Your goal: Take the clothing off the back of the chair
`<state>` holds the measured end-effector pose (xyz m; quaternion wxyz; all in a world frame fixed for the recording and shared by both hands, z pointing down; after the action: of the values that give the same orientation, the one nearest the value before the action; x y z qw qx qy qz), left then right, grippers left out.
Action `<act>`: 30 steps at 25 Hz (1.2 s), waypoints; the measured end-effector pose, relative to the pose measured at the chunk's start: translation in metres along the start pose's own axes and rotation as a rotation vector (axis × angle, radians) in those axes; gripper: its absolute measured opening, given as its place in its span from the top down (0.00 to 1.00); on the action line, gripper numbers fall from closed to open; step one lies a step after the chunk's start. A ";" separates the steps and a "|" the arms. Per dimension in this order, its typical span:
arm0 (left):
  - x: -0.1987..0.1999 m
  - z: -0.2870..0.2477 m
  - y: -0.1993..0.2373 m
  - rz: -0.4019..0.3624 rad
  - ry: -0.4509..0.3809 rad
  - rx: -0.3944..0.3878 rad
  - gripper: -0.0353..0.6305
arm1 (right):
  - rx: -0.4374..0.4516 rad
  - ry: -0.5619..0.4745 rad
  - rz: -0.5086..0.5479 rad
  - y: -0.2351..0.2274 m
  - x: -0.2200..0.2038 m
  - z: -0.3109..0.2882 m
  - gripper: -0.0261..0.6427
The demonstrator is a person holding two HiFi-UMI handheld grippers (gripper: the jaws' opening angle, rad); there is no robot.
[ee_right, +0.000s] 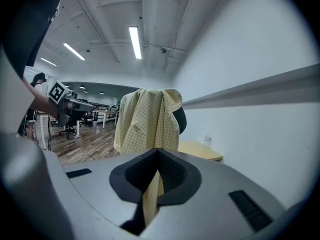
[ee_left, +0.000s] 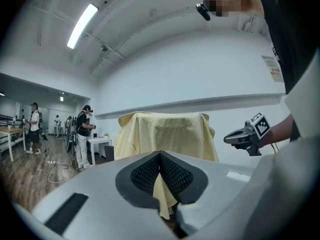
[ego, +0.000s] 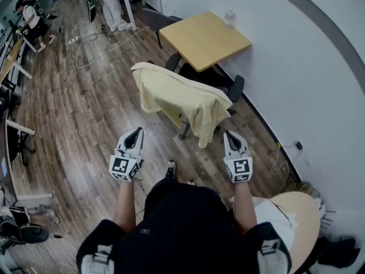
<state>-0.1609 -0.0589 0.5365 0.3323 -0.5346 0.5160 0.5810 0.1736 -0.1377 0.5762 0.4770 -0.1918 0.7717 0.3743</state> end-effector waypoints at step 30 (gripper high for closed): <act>0.060 -0.069 0.065 0.008 -0.086 -0.063 0.94 | -0.115 -0.097 0.006 -0.048 0.051 -0.035 0.97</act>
<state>-0.2152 -0.1504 0.5014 0.3352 -0.5171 0.4847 0.6207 0.1603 -0.1926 0.5216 0.5010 -0.1984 0.7253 0.4284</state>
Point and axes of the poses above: the fingertips, and each gripper's own axes: z backward along the fingers, y to its left, x out of its top, the point moved 1 cm from there along z, backward along the fingers, and after that the axes turned 14 degrees about z, right-handed, at the moved point
